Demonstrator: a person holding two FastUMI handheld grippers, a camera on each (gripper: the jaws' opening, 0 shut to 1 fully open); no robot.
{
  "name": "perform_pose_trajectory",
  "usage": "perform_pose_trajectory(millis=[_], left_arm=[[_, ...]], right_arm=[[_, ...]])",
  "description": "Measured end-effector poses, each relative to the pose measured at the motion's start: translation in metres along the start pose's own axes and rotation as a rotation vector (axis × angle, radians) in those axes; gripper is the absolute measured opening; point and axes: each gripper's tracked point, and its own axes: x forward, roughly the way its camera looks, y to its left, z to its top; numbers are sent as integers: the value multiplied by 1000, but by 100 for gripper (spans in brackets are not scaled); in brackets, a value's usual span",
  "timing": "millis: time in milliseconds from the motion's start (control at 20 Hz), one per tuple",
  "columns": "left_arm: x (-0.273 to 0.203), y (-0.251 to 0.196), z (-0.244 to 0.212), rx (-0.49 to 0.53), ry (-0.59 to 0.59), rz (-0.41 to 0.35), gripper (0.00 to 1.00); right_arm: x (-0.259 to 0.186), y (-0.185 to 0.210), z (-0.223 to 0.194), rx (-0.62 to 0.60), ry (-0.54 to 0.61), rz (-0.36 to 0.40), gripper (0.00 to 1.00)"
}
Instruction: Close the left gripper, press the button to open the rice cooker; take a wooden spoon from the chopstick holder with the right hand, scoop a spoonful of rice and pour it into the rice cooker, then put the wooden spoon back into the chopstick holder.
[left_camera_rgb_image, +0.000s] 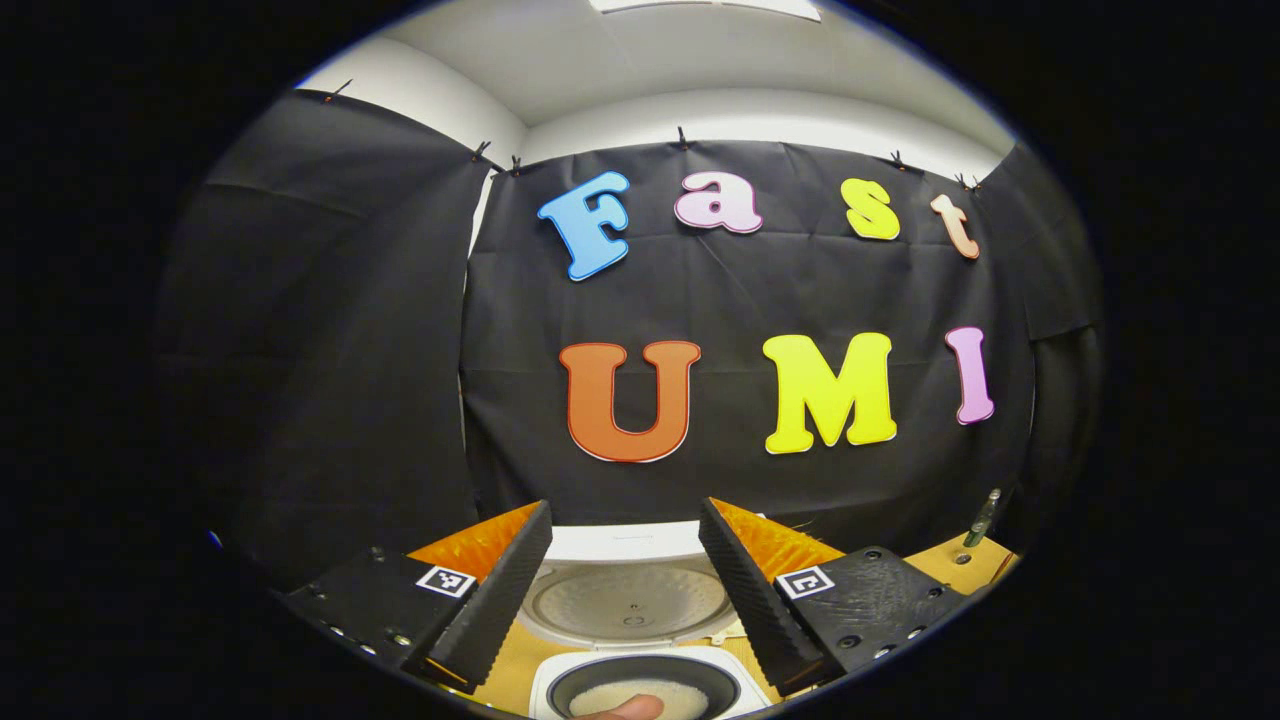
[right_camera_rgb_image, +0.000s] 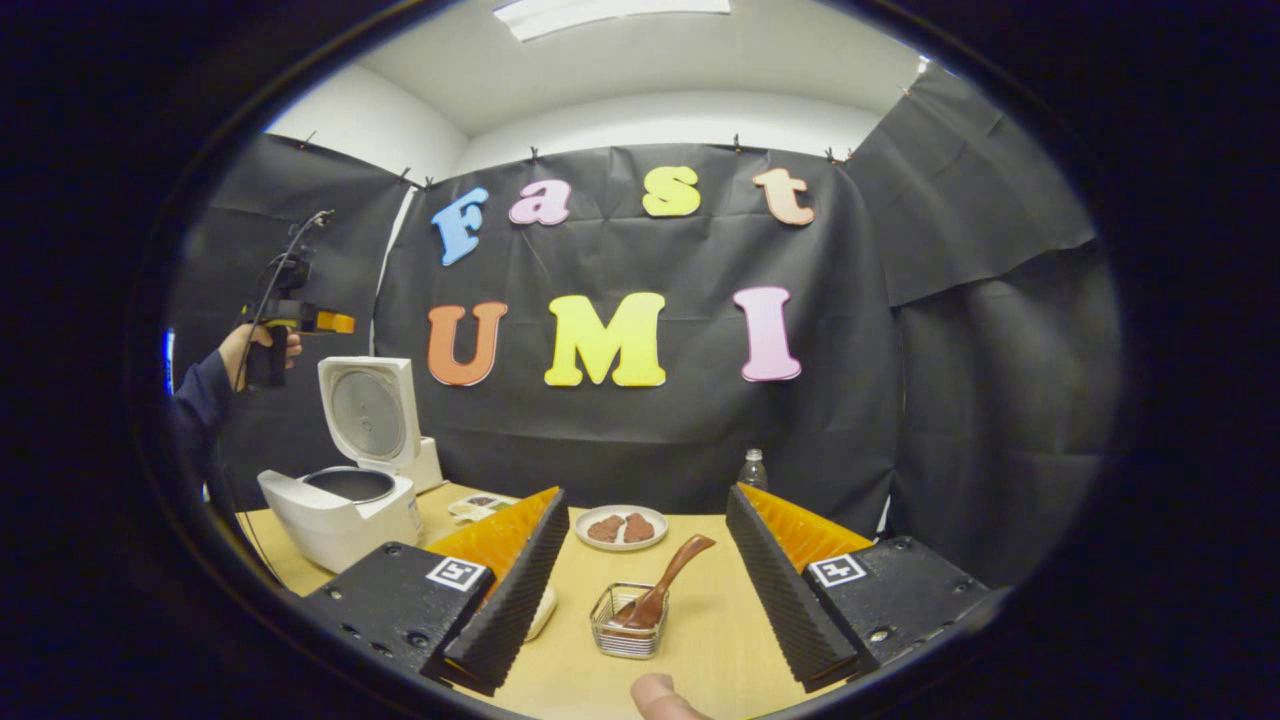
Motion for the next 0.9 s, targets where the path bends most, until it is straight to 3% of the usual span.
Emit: perform_pose_trajectory(millis=[500, 700, 900], left_arm=[[97, 12, -41, -62, 120, 35, 95], [106, 28, -63, -38, 193, 102, 96], [91, 24, -61, -20, 214, 80, 96]], right_arm=[[12, -11, -14, 26, 13, -12, 100], [13, -12, -17, 34, 18, -17, 100], [8, -8, -13, 37, 15, -17, 97]])
